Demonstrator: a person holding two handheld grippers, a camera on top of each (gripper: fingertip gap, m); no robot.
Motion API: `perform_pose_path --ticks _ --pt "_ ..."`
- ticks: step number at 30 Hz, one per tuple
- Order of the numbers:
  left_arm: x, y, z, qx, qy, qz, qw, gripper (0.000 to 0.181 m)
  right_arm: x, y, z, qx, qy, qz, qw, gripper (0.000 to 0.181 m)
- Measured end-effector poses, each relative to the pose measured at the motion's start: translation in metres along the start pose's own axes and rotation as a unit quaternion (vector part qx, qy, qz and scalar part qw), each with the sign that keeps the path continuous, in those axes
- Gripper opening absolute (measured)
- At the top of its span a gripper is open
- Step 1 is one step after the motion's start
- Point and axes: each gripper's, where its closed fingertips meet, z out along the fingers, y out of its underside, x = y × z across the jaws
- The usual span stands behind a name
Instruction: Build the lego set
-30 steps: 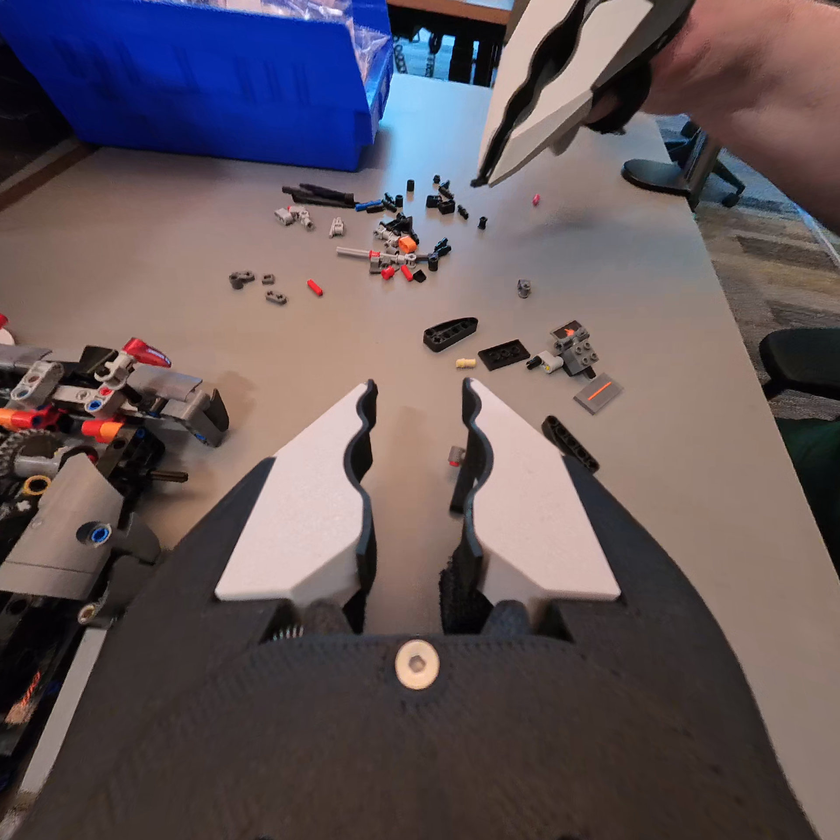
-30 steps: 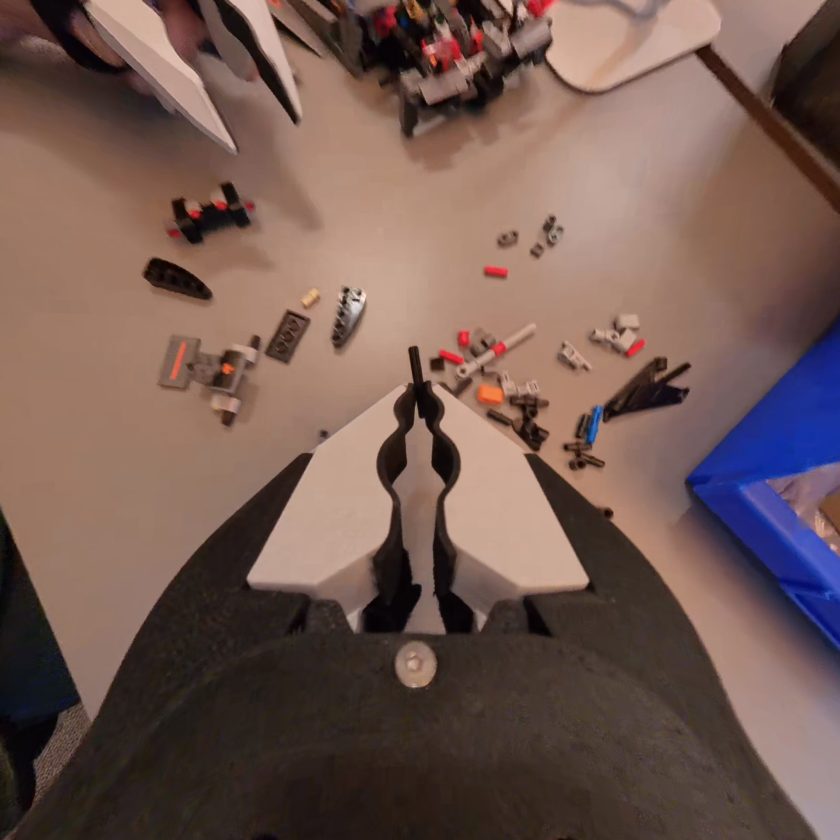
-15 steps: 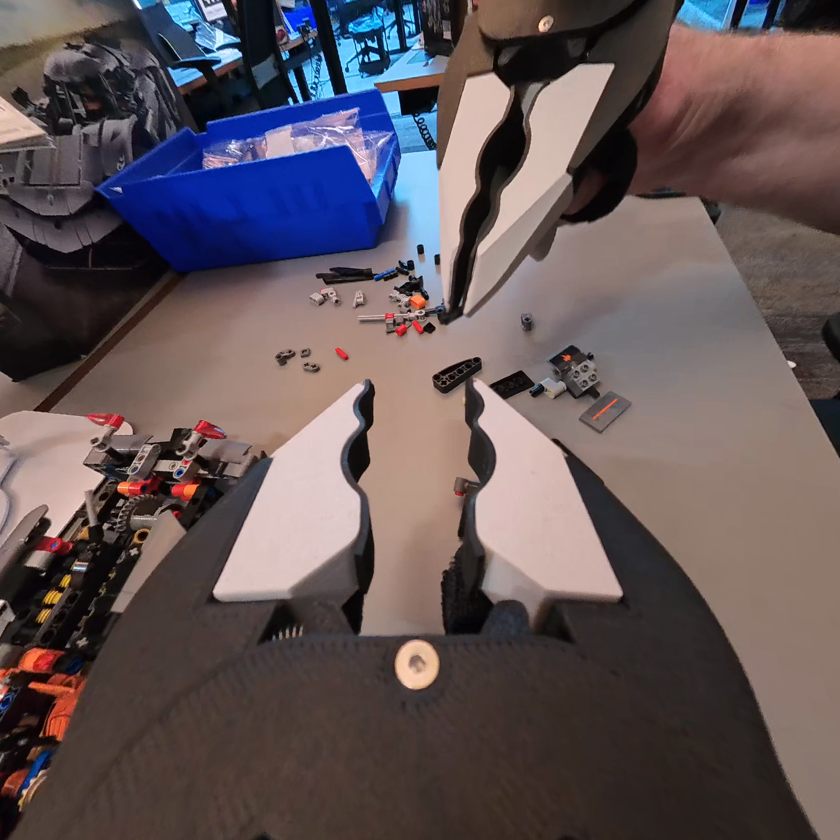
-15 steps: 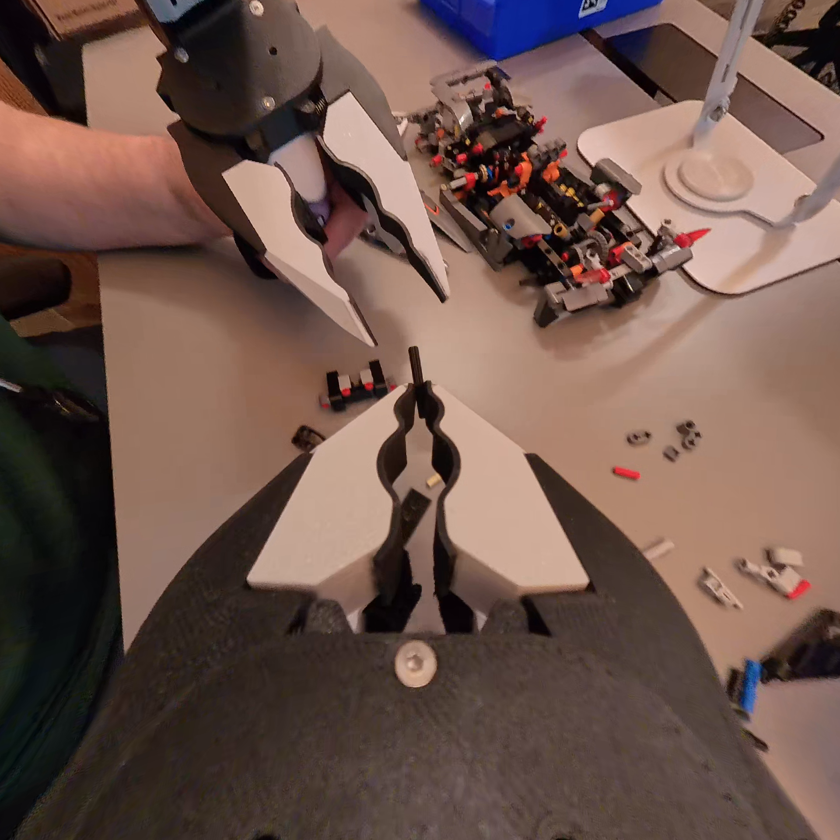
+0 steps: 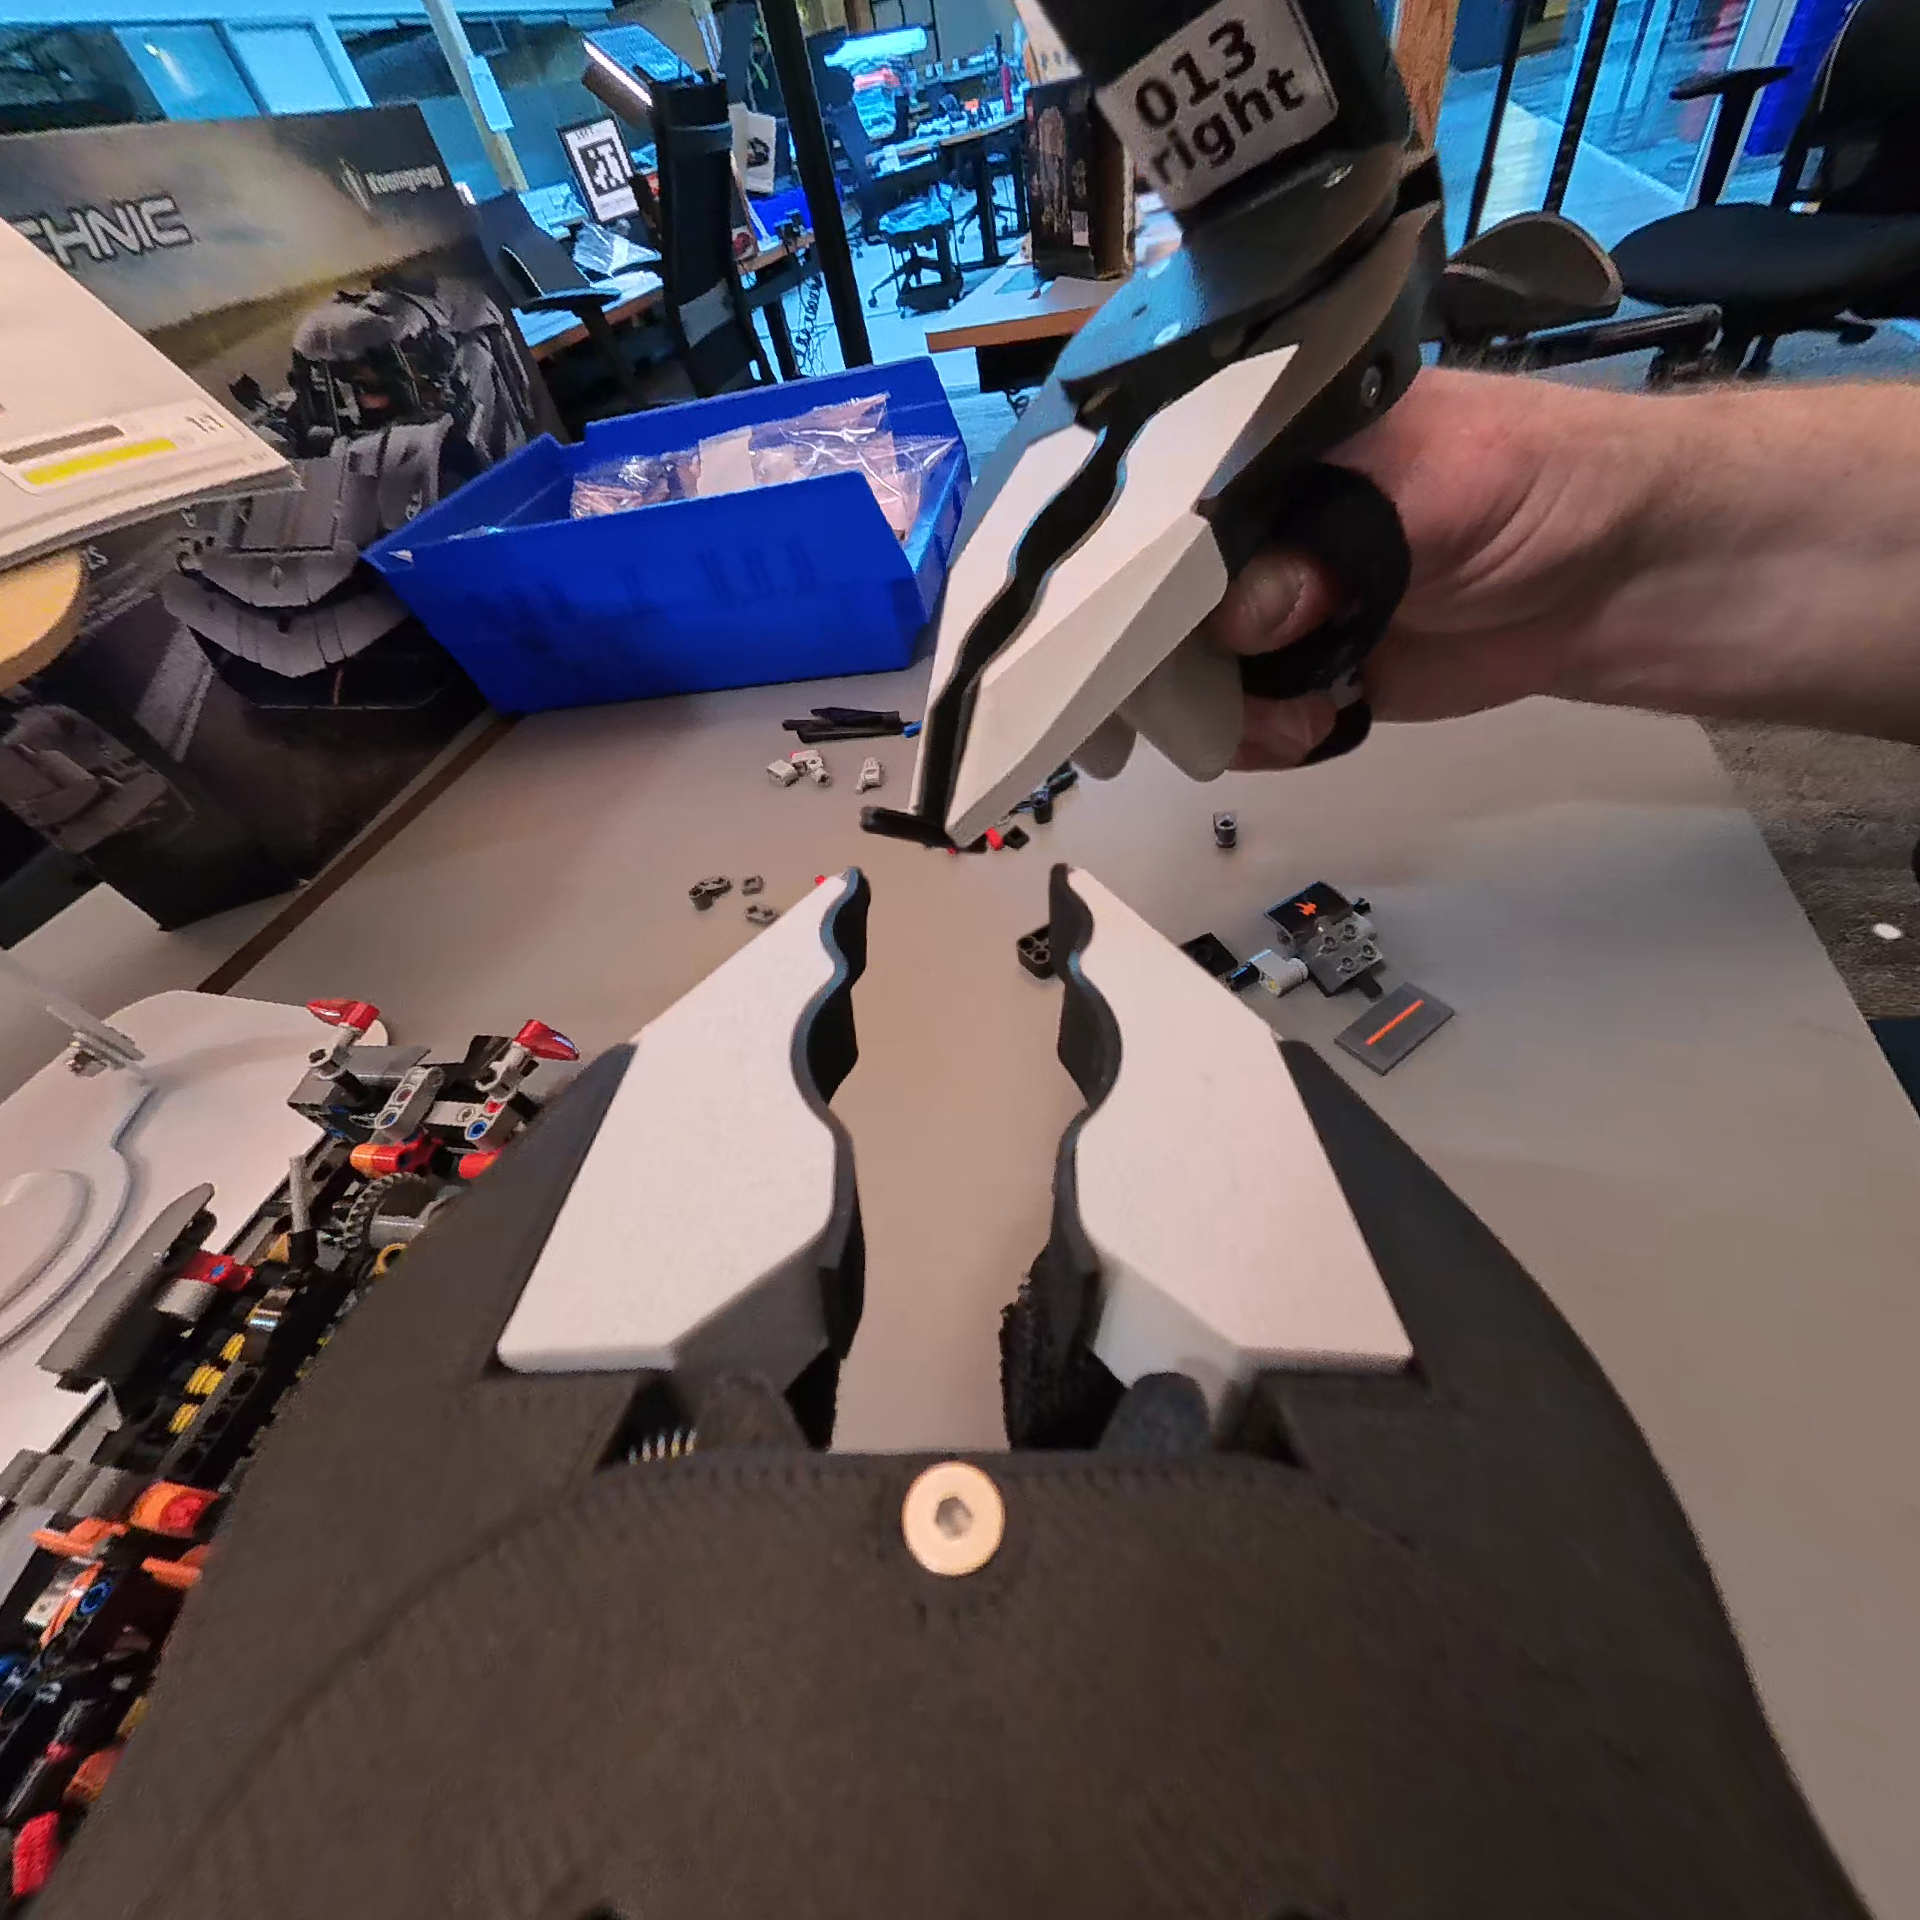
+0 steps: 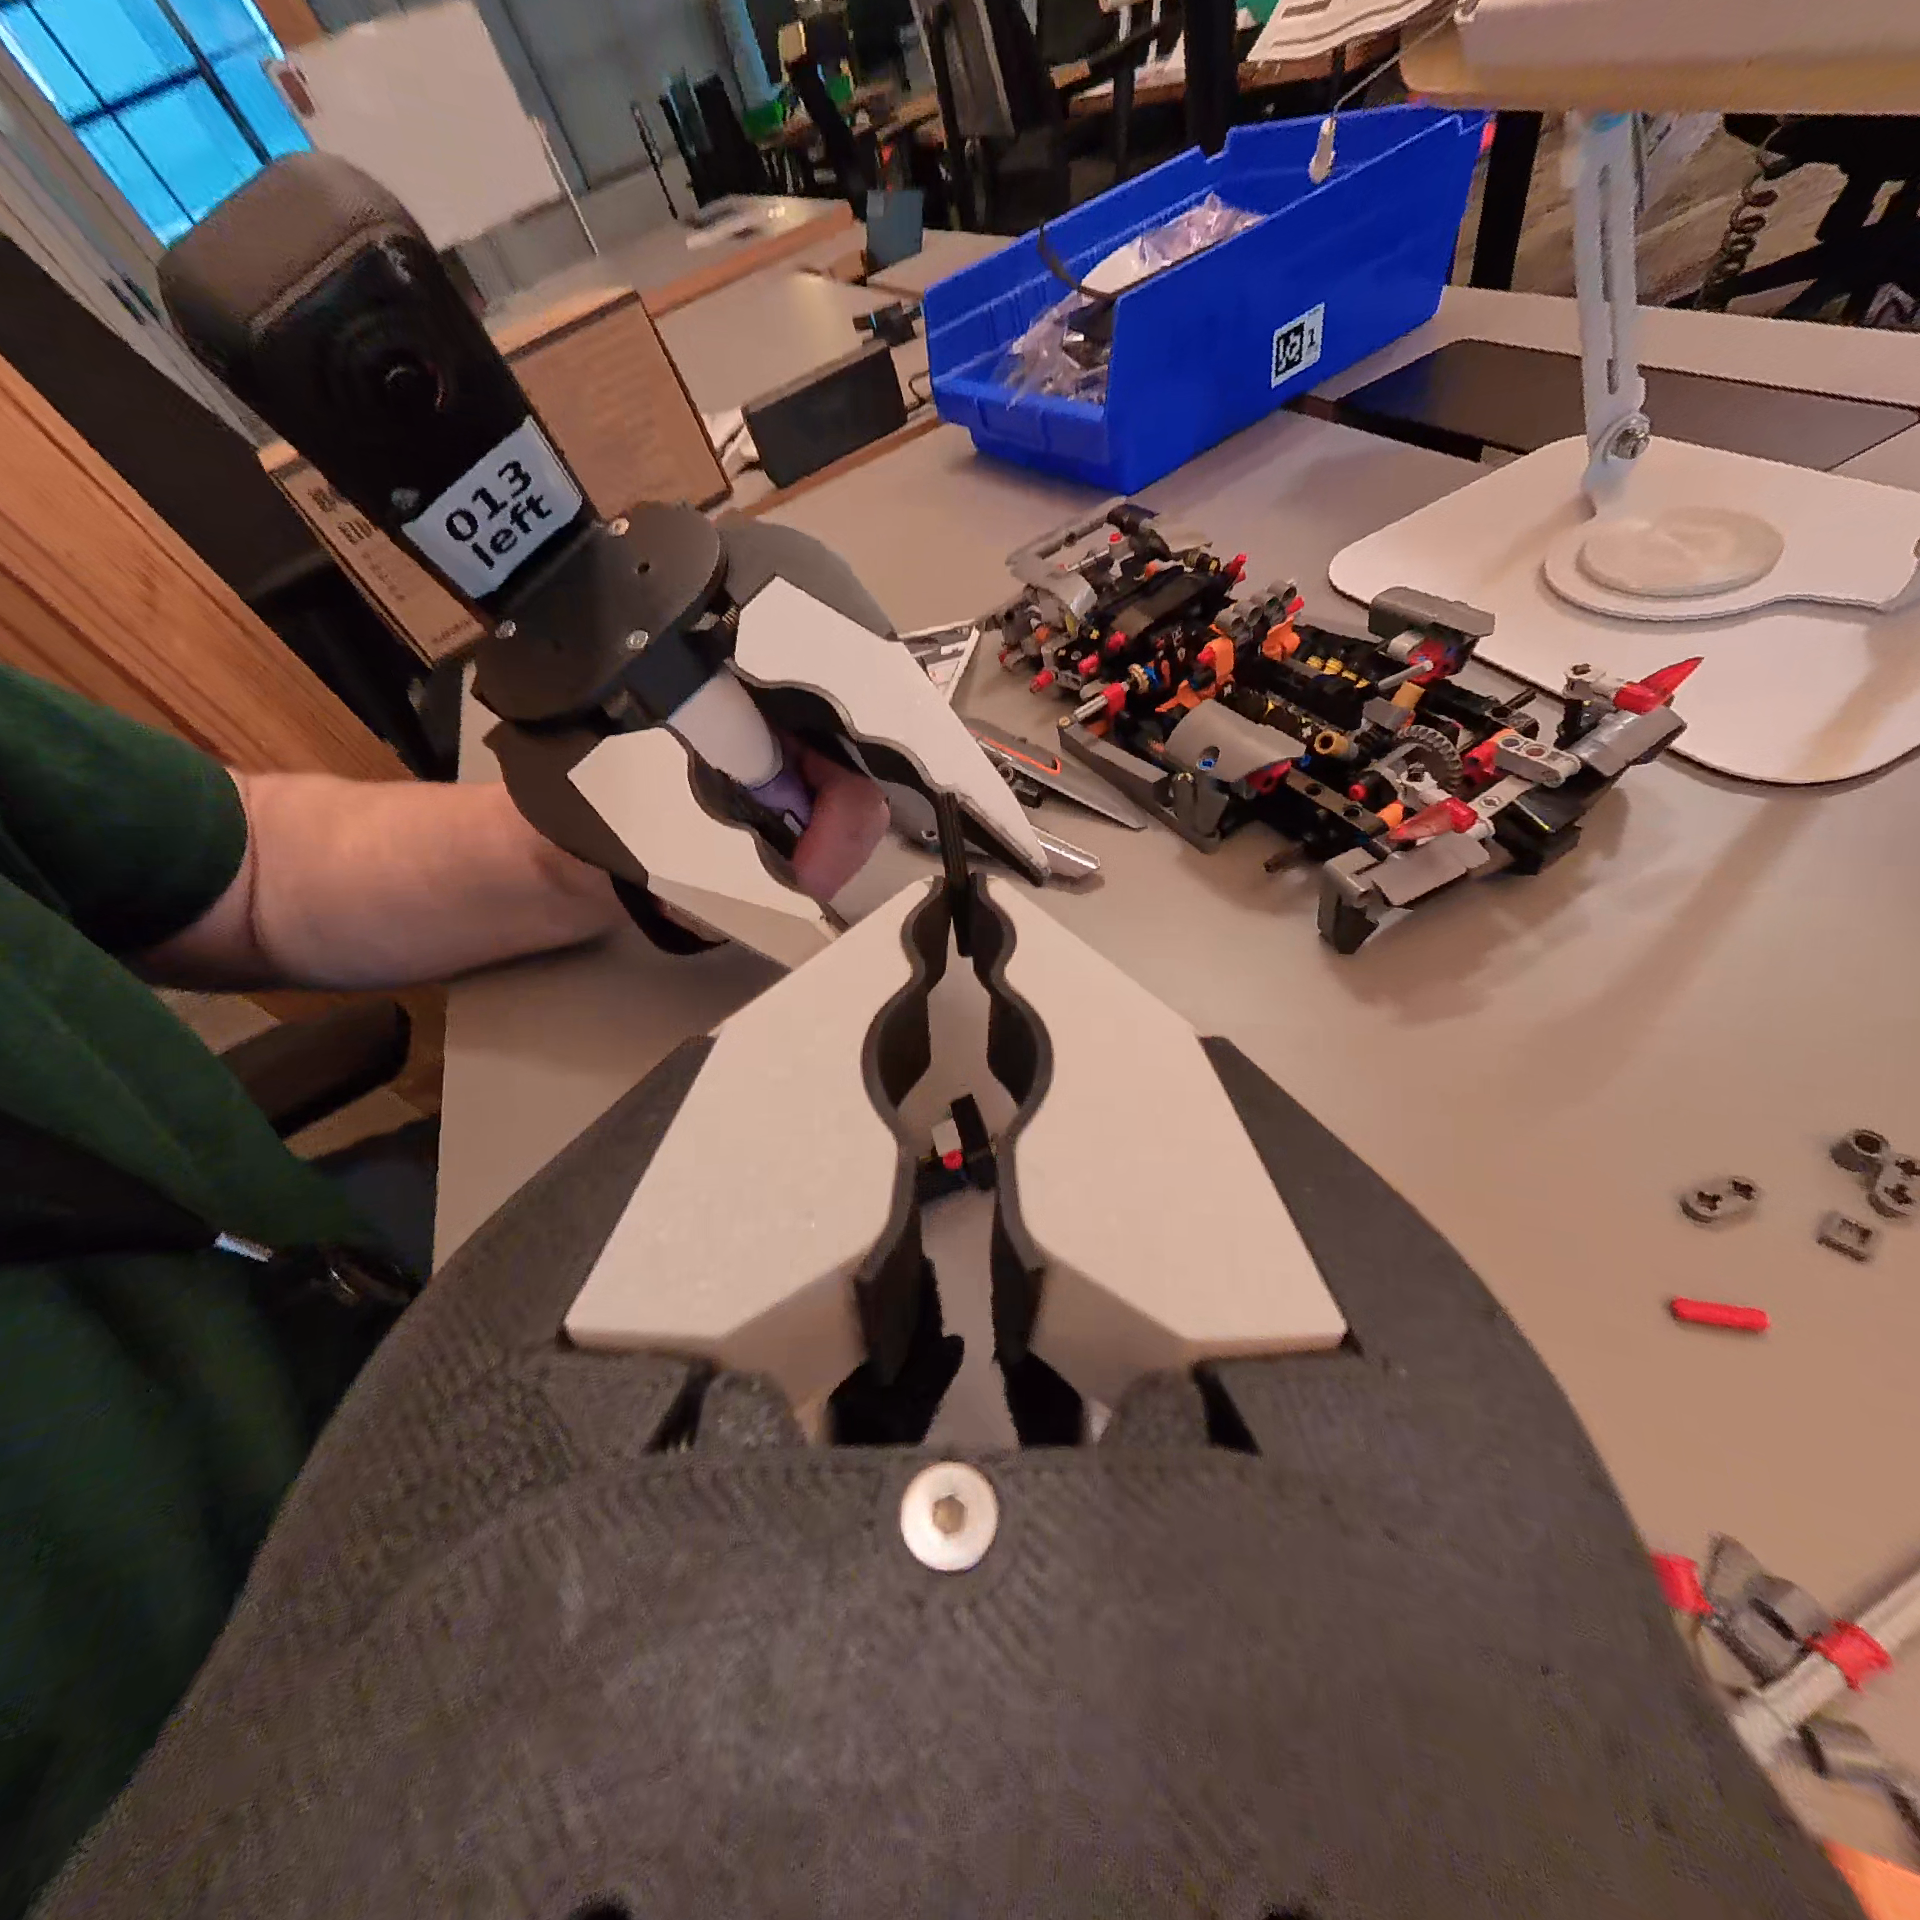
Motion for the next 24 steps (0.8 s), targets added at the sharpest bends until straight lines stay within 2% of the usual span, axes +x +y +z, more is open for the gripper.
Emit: perform_pose_path --ticks 24 --pt "-0.004 -0.007 -0.001 0.017 -0.023 0.007 1.000 0.035 -0.005 0.000 0.012 0.034 -0.020 0.043 0.998 0.002"
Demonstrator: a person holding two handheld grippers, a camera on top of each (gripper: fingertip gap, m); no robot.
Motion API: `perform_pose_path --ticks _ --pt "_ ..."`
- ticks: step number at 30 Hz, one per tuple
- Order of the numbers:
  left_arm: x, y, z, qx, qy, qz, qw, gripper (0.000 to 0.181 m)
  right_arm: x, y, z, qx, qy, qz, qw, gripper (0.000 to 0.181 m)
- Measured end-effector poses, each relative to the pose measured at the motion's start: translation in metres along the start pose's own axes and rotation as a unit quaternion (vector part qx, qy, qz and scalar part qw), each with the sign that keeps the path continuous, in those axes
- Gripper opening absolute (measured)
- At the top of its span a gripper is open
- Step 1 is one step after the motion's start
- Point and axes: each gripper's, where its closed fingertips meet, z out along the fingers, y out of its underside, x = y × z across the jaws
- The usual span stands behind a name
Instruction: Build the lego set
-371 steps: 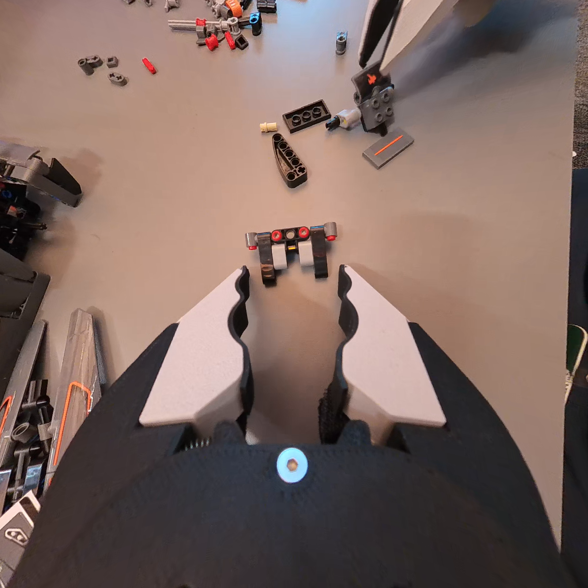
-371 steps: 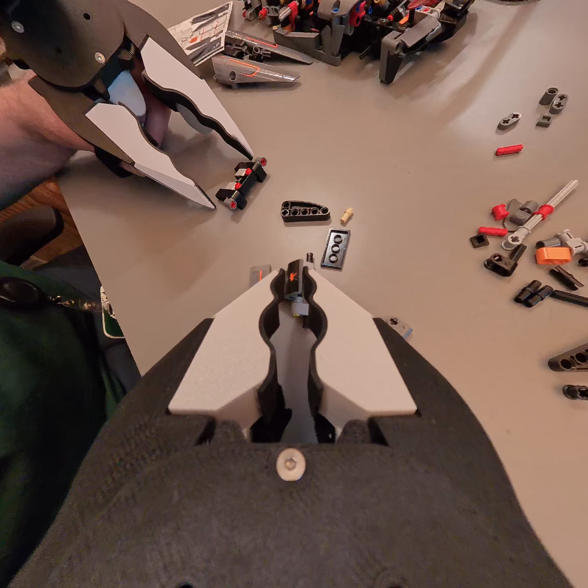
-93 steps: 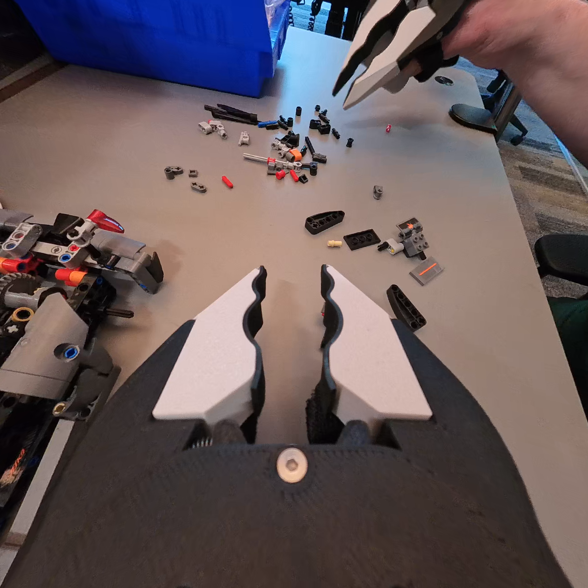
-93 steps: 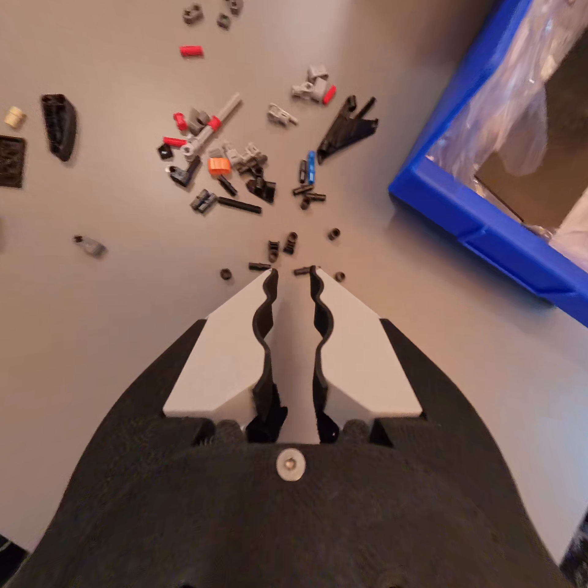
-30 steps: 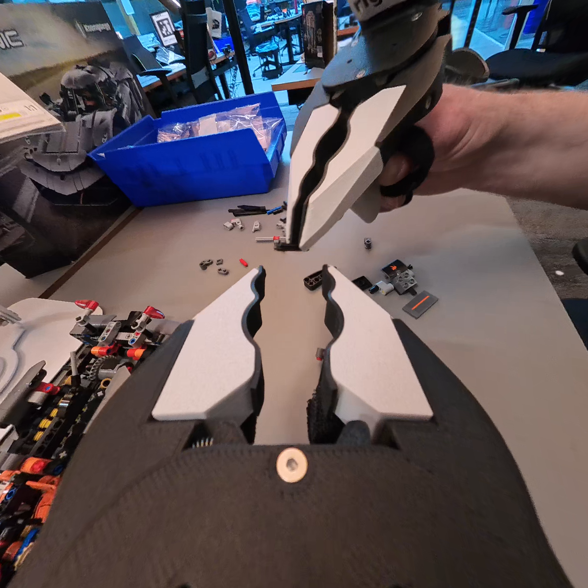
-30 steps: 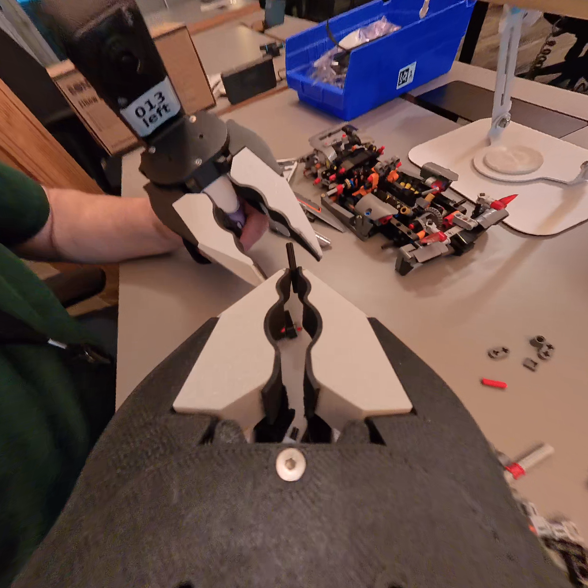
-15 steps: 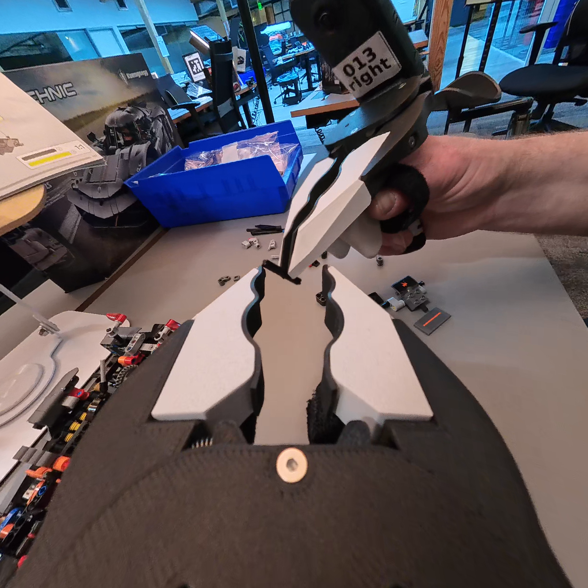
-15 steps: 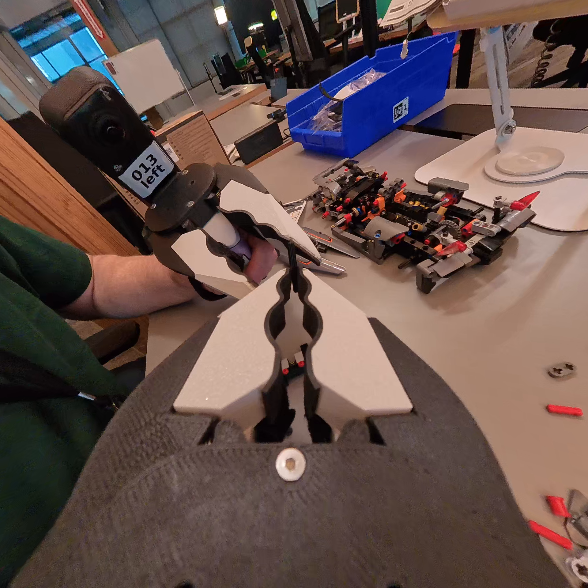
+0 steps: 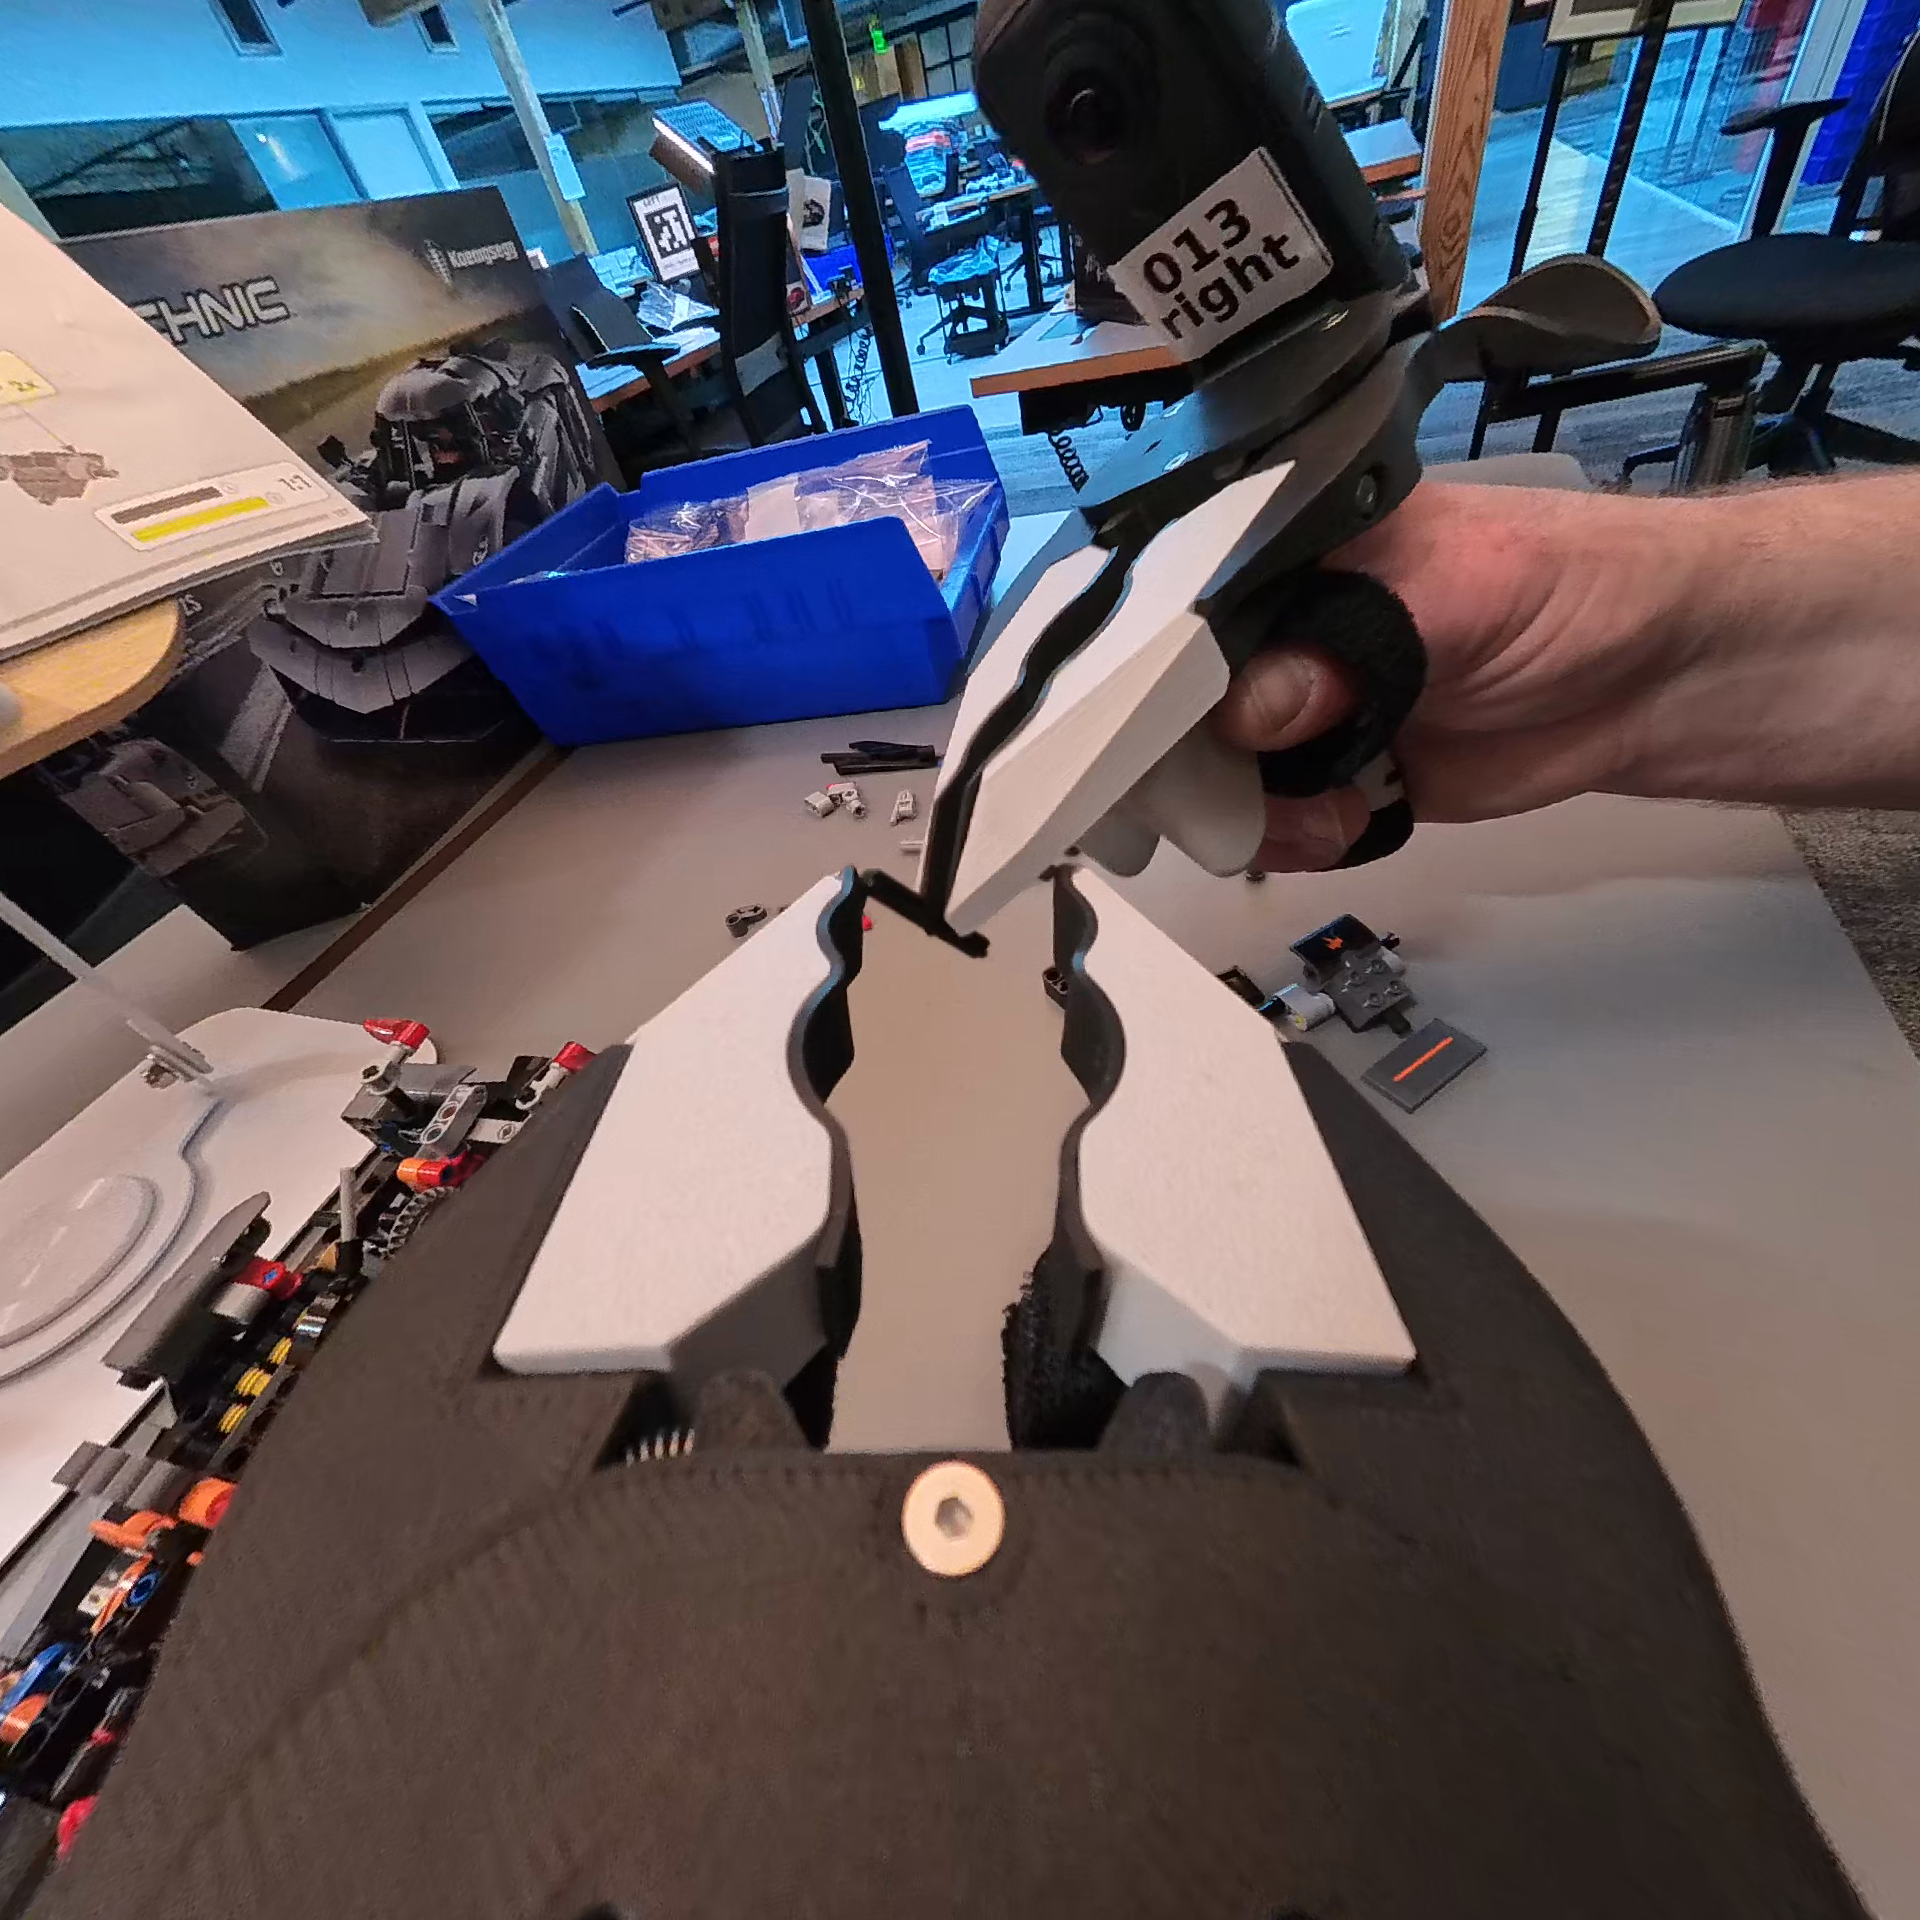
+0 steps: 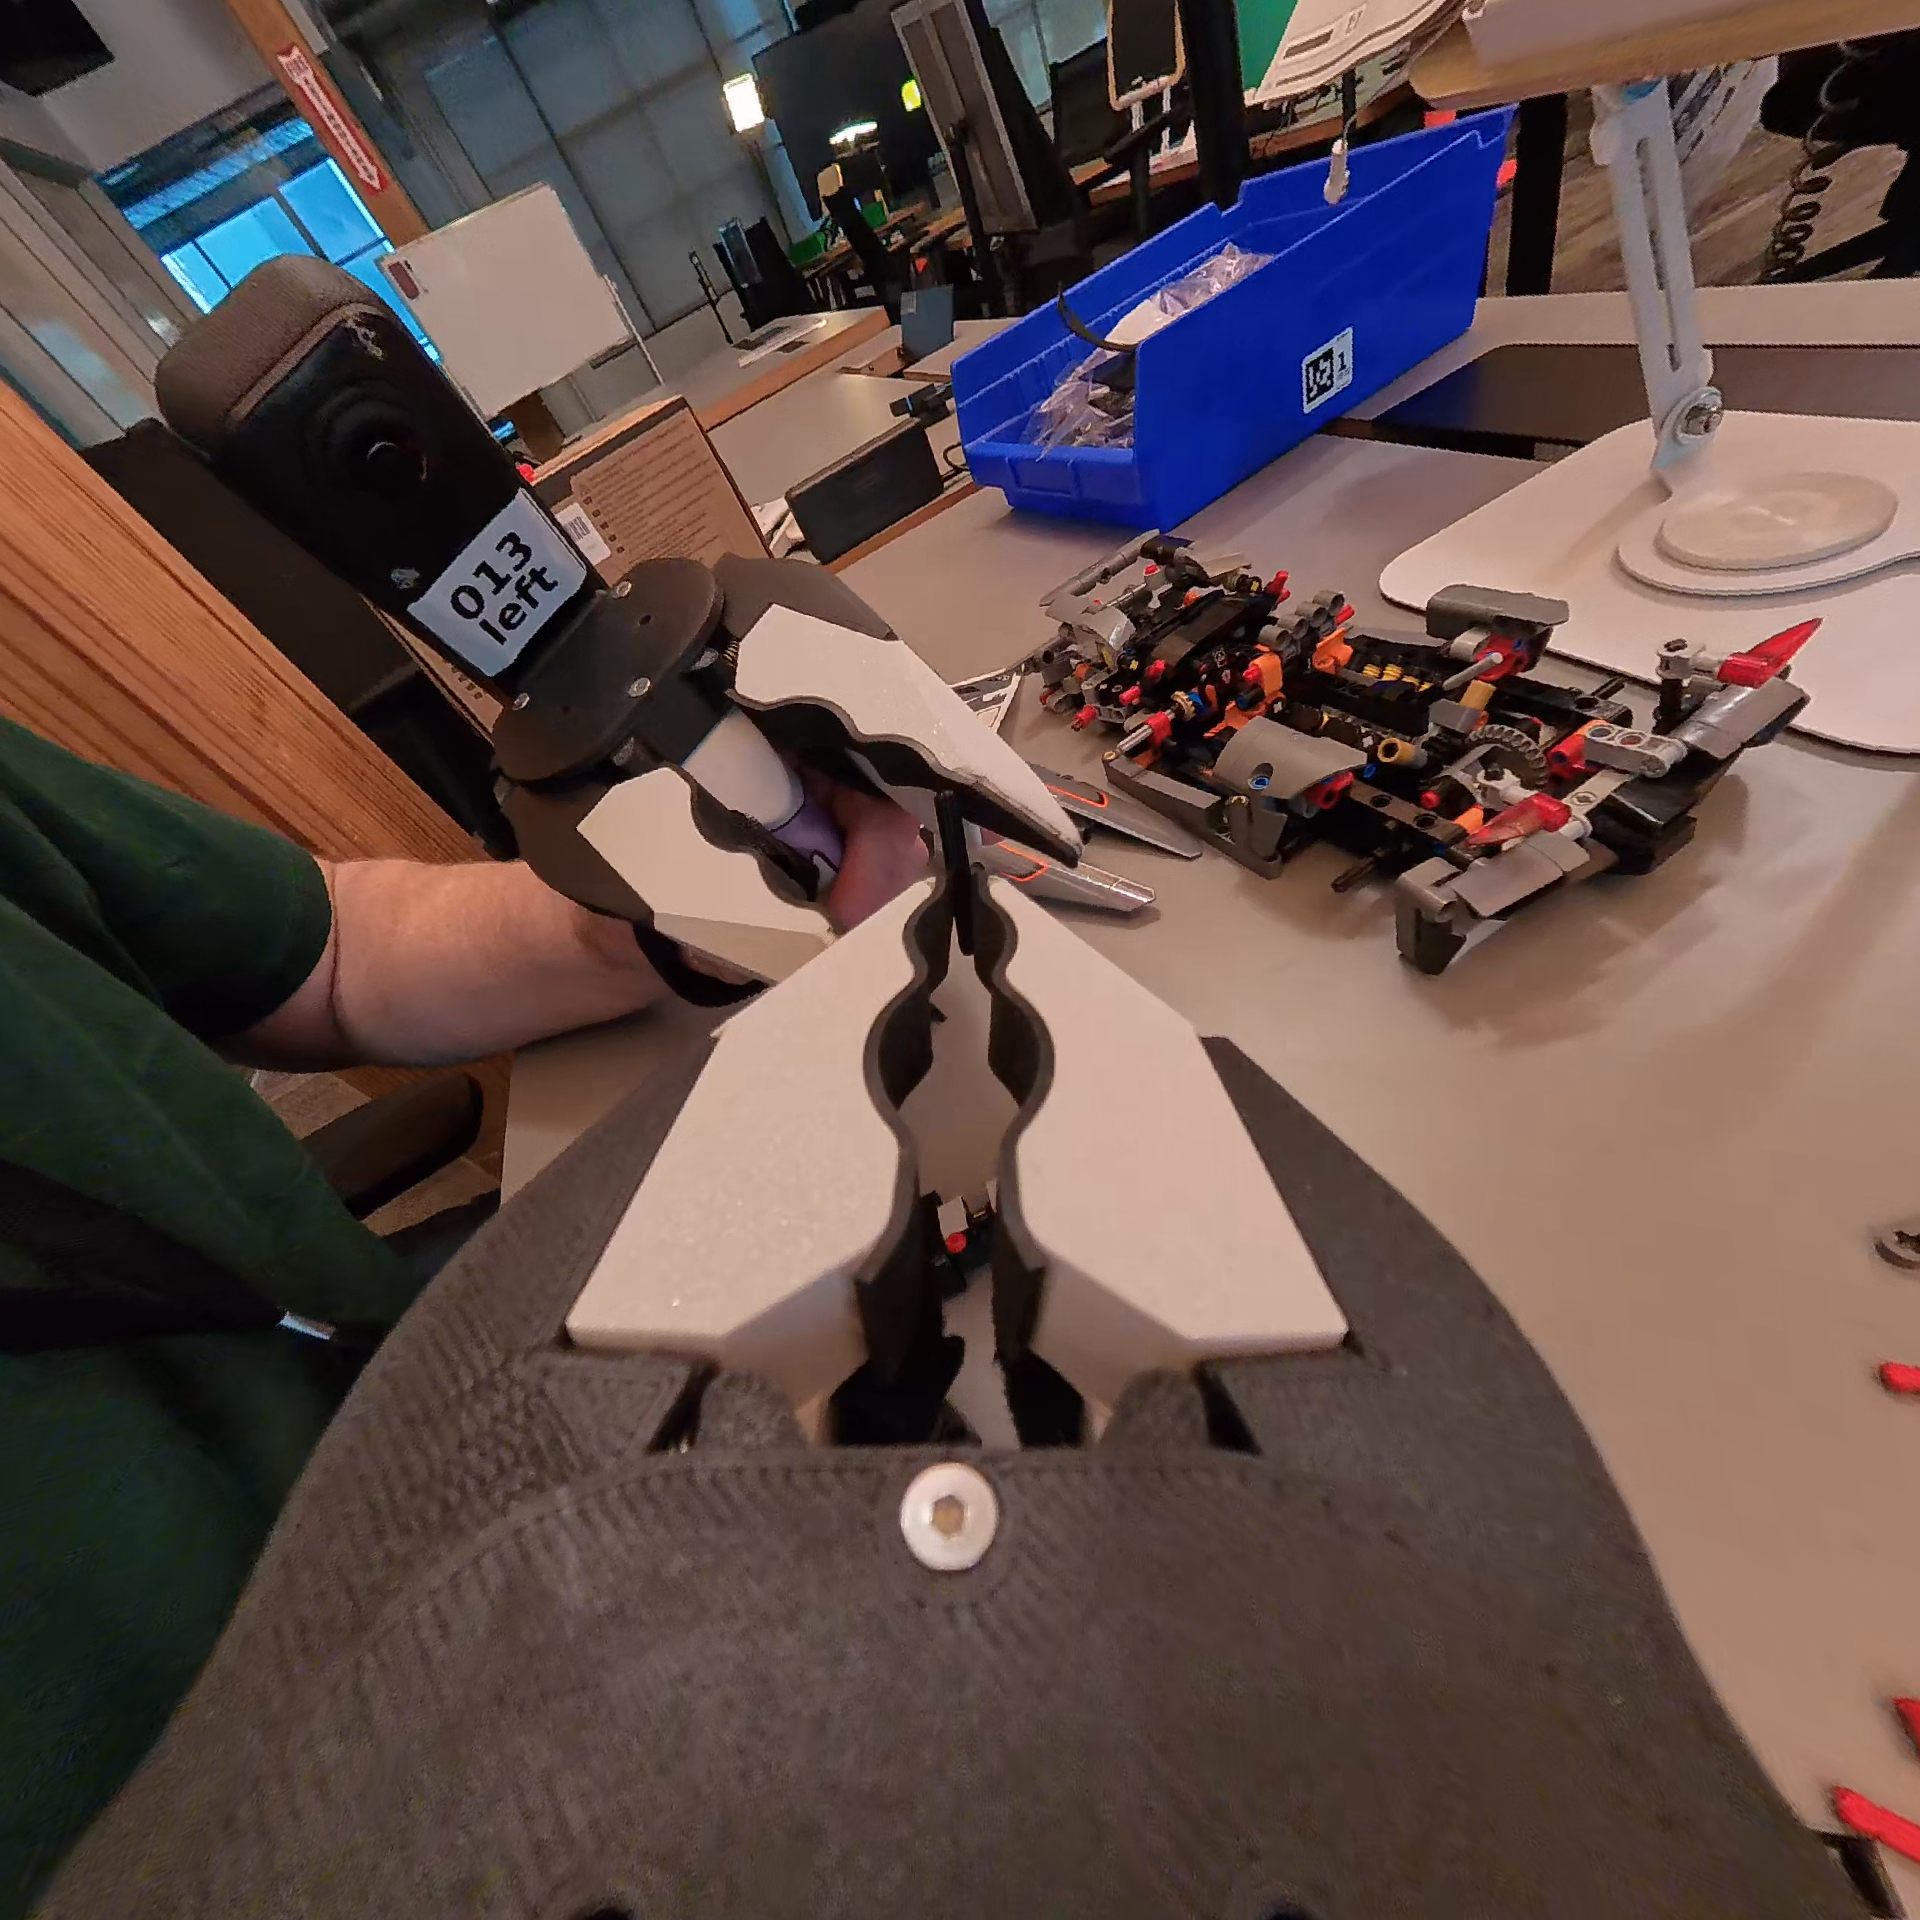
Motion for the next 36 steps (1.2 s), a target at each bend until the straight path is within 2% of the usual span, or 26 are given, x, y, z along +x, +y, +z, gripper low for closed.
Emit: perform_pose_path --ticks 21,25,30,36 --pt "-0.001 -0.001 0.001 -0.004 -0.021 0.020 1.000 0.031 0.002 -0.012 -0.003 0.082 -0.008 0.083 0.993 0.001" --pt "-0.002 0.000 0.001 -0.013 -0.037 0.042 0.998 0.023 -0.001 -0.008 -0.001 0.092 -0.012 0.101 0.991 0.001" --pt "-0.003 0.004 0.003 -0.032 -0.050 0.076 0.995 0.014 -0.001 -0.004 -0.001 0.094 -0.012 0.115 0.989 0.001" --pt "0.000 0.014 0.005 -0.069 -0.037 0.117 0.990 0.011 0.001 0.005 -0.001 0.058 -0.007 0.121 0.991 0.001"
